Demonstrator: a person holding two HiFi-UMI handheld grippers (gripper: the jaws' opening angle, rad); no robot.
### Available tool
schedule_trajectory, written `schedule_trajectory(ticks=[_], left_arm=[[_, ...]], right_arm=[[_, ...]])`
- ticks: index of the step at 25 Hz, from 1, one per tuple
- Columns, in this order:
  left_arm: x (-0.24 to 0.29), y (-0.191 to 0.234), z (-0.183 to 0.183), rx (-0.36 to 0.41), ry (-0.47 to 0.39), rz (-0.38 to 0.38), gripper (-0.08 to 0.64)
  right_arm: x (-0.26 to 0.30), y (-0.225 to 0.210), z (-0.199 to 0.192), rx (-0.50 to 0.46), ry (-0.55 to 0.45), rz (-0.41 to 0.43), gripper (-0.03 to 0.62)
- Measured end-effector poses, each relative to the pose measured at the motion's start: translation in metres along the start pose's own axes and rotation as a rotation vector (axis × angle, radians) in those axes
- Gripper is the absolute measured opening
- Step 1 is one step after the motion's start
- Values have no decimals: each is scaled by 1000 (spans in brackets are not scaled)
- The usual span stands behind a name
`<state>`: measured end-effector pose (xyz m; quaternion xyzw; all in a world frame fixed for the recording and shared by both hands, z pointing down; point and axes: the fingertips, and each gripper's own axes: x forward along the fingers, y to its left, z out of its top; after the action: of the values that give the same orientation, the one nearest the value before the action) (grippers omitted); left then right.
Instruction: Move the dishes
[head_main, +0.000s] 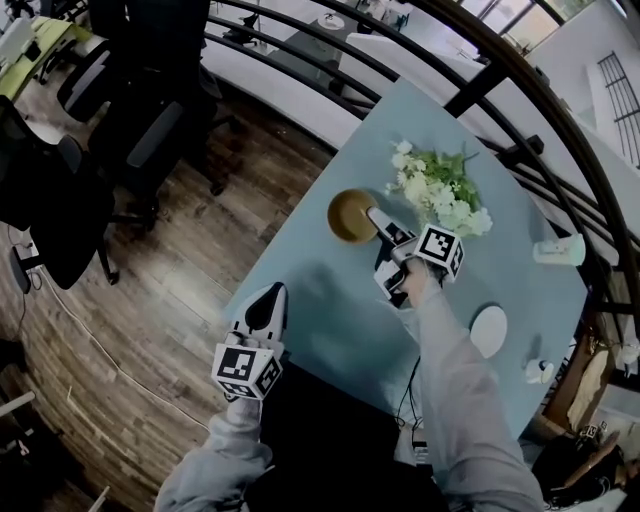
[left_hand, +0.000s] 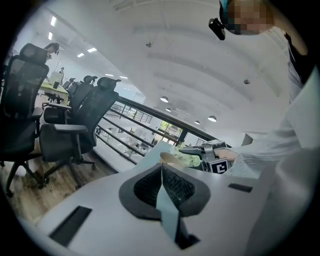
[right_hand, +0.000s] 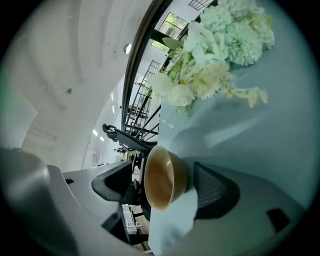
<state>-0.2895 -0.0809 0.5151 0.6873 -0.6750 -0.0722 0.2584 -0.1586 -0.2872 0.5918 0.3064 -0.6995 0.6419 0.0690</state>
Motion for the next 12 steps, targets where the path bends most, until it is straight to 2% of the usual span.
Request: schedule_trajectory(ticks=[5, 8, 9, 11, 12], left_arm=[[5, 5, 5, -11, -17, 8, 17], [4, 9, 5, -22, -25, 11, 17], [4, 10, 5, -25, -26, 13, 17], [2, 13, 4, -27, -26, 19, 17], [1, 14, 4, -27, -26, 22, 17]], right_arm=[[11, -8, -5, -31, 63, -86, 377], [13, -13, -8, -28, 82, -118, 322], [14, -16, -9, -26, 87, -140, 275], [15, -23, -12, -22, 103, -187, 136], [16, -25, -14, -21, 114, -199, 99]])
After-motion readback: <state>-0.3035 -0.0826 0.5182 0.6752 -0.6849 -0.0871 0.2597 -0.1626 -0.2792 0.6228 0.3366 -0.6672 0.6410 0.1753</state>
